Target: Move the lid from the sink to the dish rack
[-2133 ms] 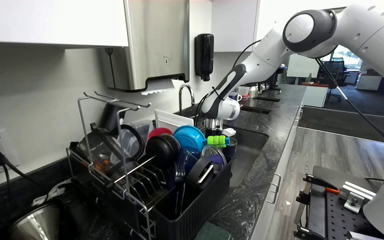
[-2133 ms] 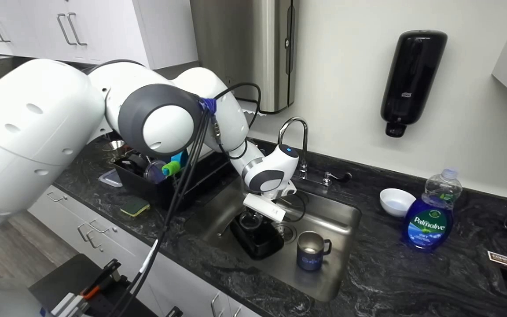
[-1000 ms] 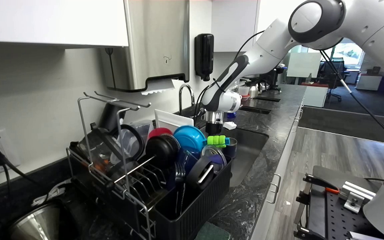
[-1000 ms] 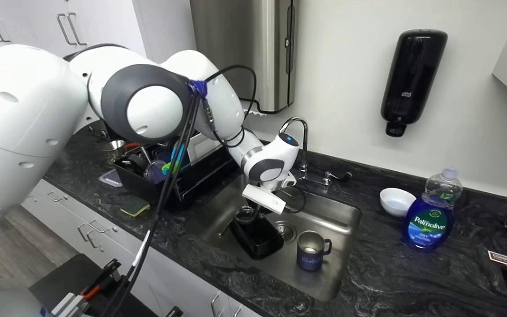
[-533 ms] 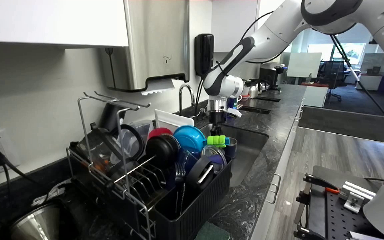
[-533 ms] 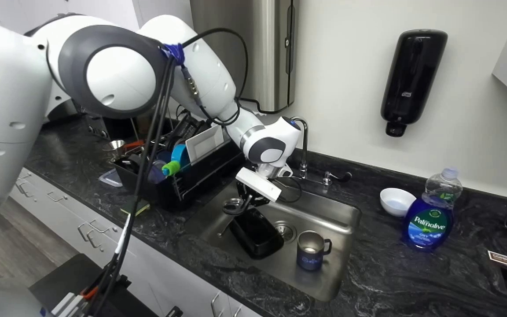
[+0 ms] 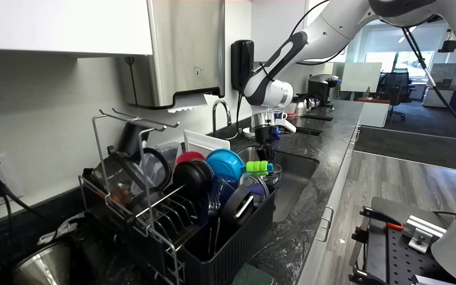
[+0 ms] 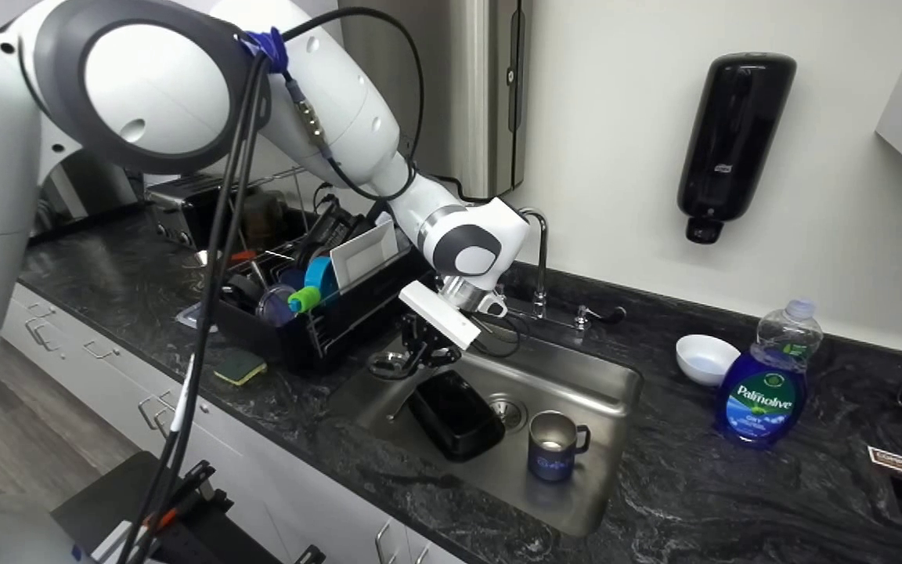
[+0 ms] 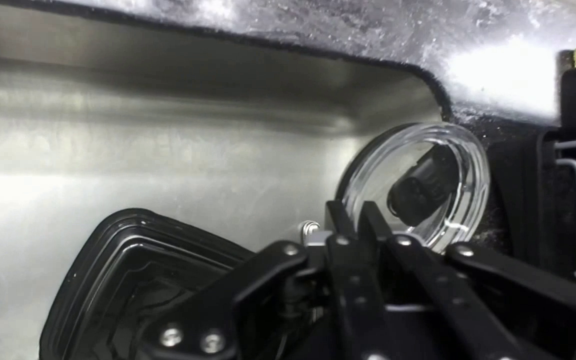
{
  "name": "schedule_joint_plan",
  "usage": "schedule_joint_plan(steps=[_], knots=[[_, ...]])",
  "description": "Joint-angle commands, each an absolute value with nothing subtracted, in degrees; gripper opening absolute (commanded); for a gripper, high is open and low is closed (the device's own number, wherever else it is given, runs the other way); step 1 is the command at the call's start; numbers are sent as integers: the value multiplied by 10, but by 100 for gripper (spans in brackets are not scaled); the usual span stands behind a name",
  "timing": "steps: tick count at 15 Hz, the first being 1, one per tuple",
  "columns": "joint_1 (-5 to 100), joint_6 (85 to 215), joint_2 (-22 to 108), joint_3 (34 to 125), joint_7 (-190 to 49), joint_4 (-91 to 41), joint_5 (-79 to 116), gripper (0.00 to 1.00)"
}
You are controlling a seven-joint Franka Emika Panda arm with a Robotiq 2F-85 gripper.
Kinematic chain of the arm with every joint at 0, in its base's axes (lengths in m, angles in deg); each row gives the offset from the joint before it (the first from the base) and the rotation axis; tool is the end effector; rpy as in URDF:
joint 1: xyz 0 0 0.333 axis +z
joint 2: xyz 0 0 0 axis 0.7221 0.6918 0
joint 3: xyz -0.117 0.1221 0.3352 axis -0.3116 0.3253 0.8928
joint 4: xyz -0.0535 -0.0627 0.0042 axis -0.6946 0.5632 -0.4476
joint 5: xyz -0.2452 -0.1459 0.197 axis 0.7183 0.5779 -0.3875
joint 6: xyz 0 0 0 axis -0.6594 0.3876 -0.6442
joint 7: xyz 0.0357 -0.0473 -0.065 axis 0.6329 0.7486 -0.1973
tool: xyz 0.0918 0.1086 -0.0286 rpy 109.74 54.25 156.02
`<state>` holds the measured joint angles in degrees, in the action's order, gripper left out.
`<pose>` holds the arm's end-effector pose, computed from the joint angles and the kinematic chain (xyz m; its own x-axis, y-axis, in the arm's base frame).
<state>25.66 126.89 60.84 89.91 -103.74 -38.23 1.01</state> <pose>0.5580 -0.1197 0.2296 0.9323 0.1643 -0.3221 0.0128 -0.9053 -0.4246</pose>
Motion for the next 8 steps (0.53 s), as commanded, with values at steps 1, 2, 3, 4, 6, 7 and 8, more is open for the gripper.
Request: schedule_joint_plan(steps=[1,2,3,4,6,7,8], knots=[[273,1271,550,882,-1041,-438,-18,2],[276,1275,535,880,-1042,-450,-25,2],[279,1281,519,879,-1044,-463,-31,2],[282,1283,503,877,-1045,-475,-37,2],[293,1292,471,871,-1045,-499,-44,2],[299,1299,457,869,-1043,-511,-45,2],[306,1301,443,866,-1041,-520,-45,2]])
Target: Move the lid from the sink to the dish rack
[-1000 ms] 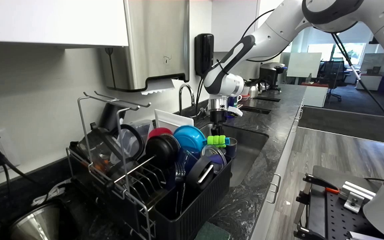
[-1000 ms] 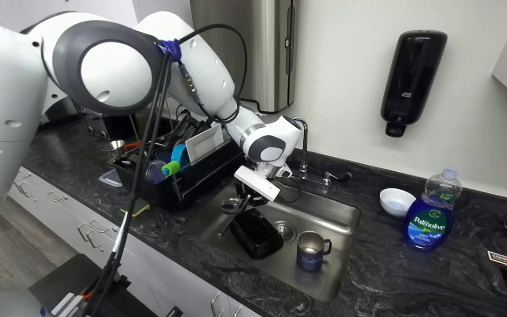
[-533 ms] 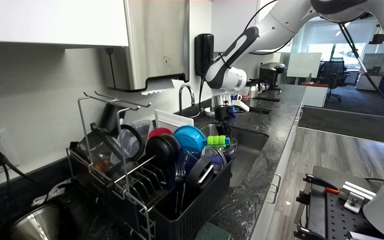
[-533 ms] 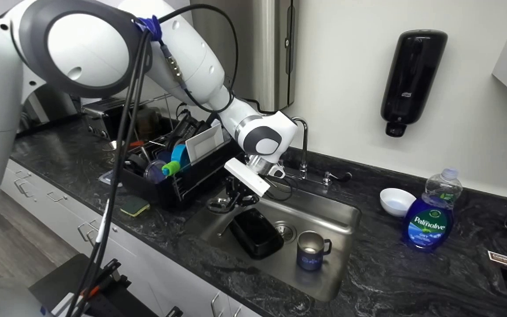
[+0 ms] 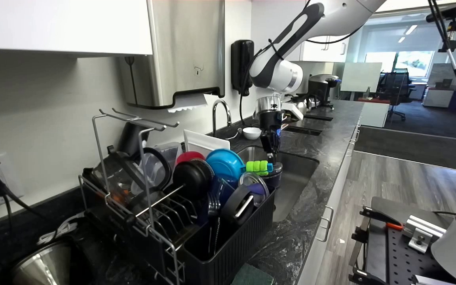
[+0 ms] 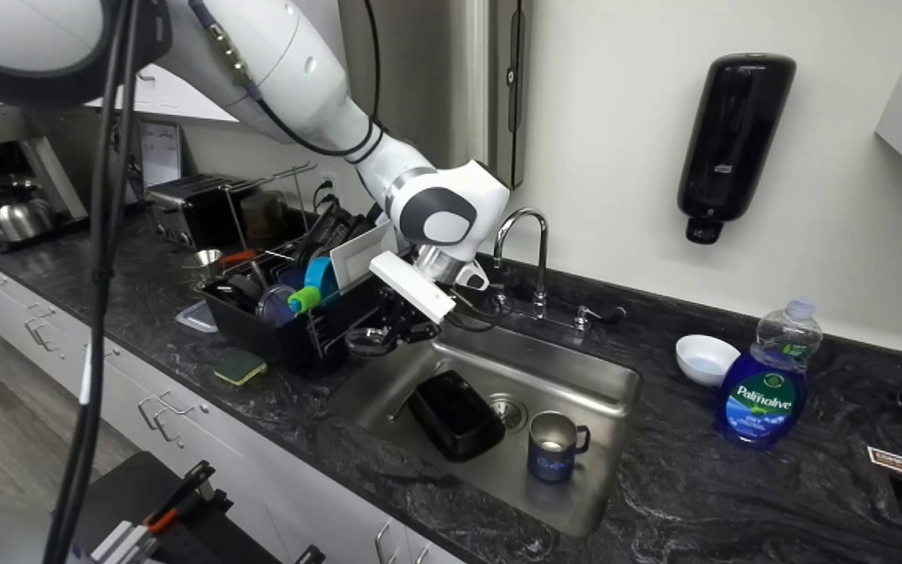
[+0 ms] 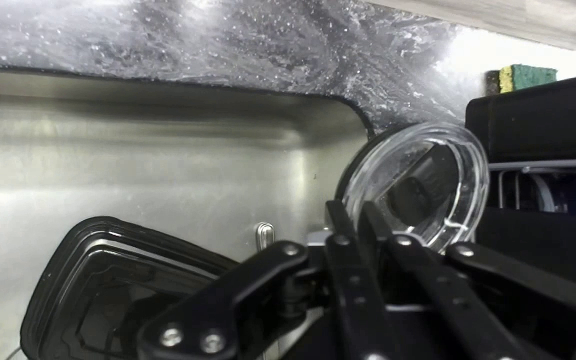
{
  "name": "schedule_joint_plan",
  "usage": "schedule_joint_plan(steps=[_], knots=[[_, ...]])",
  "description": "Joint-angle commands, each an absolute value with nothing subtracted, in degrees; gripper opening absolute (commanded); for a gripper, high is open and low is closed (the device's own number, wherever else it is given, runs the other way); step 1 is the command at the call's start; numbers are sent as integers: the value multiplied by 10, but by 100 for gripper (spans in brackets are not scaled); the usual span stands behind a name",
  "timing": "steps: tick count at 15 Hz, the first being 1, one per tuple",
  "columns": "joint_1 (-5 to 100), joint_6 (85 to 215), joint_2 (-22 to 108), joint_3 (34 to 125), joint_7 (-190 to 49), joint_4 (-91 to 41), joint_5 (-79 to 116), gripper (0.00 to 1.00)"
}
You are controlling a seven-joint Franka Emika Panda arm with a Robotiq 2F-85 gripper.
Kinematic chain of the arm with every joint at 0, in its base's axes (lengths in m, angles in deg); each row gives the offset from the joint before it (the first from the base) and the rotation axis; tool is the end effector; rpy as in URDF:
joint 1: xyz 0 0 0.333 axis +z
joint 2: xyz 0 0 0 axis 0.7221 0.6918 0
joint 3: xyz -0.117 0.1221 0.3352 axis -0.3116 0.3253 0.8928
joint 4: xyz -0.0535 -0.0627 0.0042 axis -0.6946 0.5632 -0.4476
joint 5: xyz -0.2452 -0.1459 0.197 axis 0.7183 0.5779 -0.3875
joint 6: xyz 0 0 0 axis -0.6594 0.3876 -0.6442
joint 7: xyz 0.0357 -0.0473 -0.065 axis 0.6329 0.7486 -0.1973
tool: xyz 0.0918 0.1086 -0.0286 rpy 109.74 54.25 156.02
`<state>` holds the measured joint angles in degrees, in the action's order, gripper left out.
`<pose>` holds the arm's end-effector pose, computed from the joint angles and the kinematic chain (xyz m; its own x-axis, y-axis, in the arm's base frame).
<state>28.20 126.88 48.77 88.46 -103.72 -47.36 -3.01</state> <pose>0.5214 -0.0907 0.2971 0.9507 0.1438 -0.2747 0.0130 -0.9037 -0.4280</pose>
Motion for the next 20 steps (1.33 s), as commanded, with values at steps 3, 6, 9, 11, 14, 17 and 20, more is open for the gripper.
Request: schedule_joint_plan(steps=[3,6,9,11,14,17,20], knots=[[324,1320,409,858,-1039,-550,-43,2],[341,1341,382,851,-1034,-574,-40,2],[350,1352,359,841,-1030,-586,-39,2],[352,1346,347,833,-1022,-582,-37,2],[355,1340,334,819,-1005,-572,-33,2],[359,1338,326,810,-987,-566,-29,2],[360,1336,326,805,-975,-562,-33,2]])
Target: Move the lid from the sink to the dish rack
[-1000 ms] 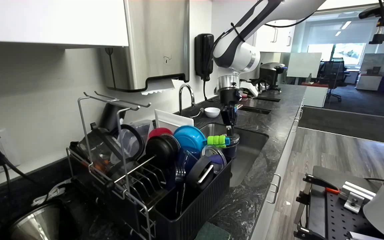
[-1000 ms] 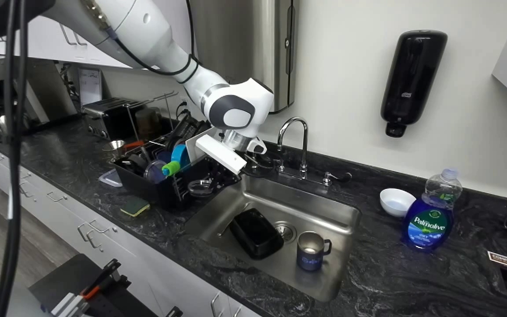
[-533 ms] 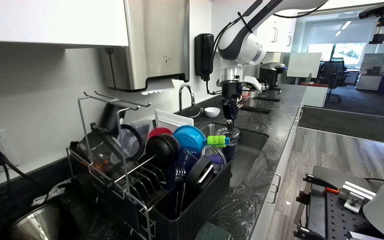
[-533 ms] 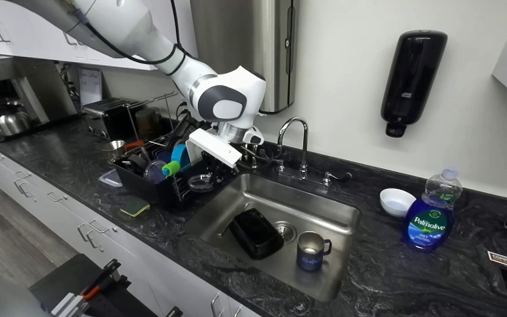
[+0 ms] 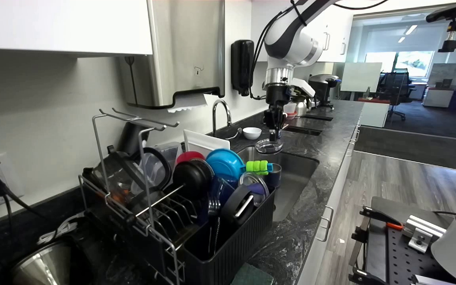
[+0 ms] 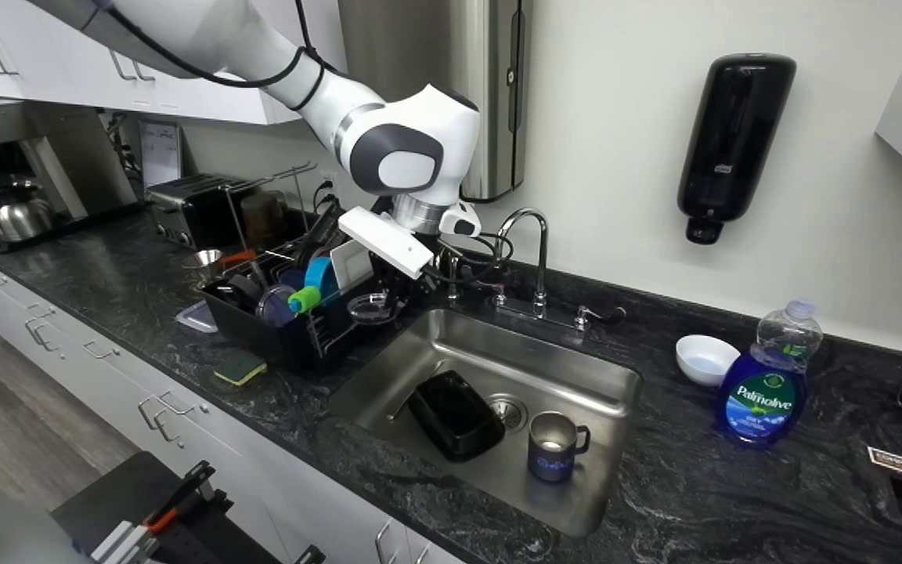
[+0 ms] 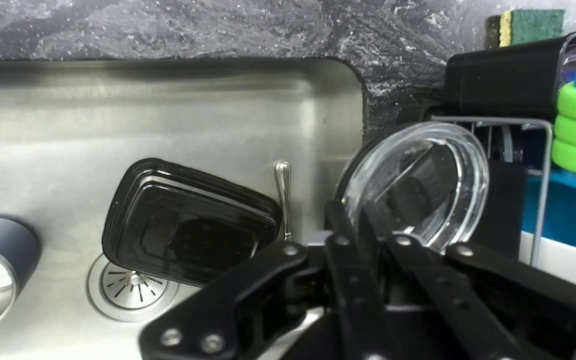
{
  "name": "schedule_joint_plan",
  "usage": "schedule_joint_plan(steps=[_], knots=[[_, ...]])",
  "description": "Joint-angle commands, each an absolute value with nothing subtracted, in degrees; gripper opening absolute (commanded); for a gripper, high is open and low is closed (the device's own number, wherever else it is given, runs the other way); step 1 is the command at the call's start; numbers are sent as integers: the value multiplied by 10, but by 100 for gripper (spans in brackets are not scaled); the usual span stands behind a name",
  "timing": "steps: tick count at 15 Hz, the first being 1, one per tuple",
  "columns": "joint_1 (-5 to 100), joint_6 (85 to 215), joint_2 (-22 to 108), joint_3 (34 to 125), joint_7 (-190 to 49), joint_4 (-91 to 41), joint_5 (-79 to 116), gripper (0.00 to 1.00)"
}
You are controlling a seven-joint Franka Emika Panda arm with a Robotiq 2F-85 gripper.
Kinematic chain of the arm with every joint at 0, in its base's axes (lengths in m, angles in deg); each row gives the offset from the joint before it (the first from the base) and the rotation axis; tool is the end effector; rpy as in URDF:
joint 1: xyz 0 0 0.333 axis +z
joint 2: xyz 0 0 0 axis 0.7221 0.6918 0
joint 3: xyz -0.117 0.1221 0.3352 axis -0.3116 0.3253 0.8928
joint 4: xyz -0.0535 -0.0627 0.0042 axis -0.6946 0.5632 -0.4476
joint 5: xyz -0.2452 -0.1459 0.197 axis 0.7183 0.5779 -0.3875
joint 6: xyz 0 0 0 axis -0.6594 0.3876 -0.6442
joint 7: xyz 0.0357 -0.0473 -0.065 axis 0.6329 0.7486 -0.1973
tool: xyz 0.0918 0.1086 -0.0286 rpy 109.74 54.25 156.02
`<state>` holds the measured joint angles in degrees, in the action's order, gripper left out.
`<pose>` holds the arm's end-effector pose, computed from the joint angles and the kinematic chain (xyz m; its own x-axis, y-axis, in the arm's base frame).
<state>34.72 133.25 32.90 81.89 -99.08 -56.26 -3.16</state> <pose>0.4850 -0.0850 0.3876 0.9934 0.0230 -0.1122 -0.0133 -0.9501 -0.3118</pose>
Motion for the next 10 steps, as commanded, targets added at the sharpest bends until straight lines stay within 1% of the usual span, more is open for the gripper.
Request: schedule_joint_plan(steps=[1,2,10], knots=[[360,1337,329,804,-975,-560,-33,2],[361,1331,329,804,-984,-560,-32,10],[362,1331,330,801,-983,-560,-32,10]])
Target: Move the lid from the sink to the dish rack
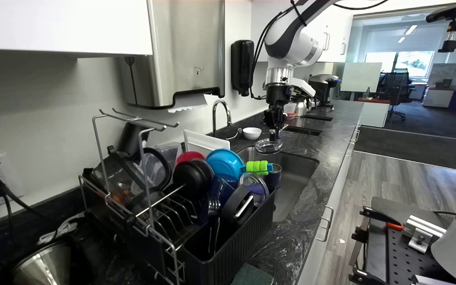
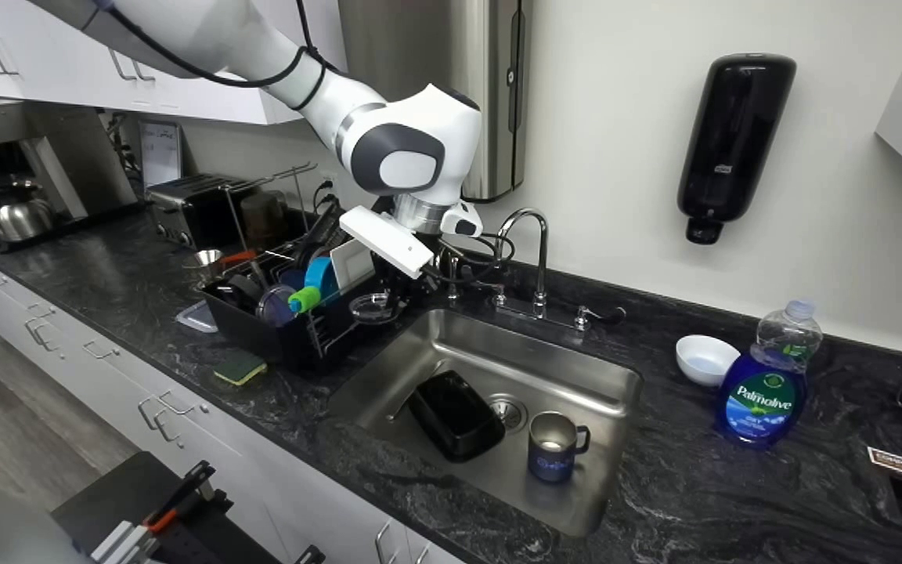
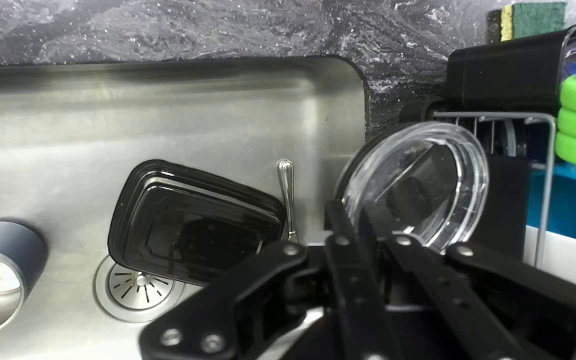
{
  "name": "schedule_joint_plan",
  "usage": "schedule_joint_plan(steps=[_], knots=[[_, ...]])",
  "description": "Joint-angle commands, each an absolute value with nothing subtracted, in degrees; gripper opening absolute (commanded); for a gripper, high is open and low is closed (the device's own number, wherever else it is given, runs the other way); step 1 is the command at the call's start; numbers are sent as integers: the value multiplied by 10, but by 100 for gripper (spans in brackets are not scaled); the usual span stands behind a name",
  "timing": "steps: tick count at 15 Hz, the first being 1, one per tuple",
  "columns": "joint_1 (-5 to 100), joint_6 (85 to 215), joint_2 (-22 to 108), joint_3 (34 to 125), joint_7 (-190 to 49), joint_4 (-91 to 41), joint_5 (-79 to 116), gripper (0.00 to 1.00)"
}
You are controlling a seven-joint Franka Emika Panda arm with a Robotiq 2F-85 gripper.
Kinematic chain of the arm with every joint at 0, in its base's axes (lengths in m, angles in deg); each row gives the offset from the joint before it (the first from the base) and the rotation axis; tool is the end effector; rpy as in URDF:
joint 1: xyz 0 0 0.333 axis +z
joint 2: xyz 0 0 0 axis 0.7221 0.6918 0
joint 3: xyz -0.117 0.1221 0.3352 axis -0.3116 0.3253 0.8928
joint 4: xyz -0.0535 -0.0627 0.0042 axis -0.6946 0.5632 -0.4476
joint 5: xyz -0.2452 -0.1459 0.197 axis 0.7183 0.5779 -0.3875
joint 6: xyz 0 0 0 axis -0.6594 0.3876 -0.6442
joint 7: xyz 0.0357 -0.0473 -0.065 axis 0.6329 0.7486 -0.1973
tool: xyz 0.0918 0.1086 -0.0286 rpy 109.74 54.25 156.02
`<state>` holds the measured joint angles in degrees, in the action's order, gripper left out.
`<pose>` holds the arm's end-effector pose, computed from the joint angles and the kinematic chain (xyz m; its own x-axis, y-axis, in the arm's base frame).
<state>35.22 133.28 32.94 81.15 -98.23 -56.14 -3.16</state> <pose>0.4854 -0.0871 0.3880 0.9933 0.0045 -0.1153 -0.0315 -0.9508 -0.3083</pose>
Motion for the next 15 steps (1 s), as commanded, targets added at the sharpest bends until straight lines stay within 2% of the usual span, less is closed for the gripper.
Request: schedule_joint_plan(steps=[1,4,5,15], knots=[[362,1331,330,801,-983,-560,-32,10],[362,1331,330,801,-983,-560,-32,10],[362,1331,330,801,-983,-560,-32,2],[440,1314,212,824,-990,-561,-18,2]])
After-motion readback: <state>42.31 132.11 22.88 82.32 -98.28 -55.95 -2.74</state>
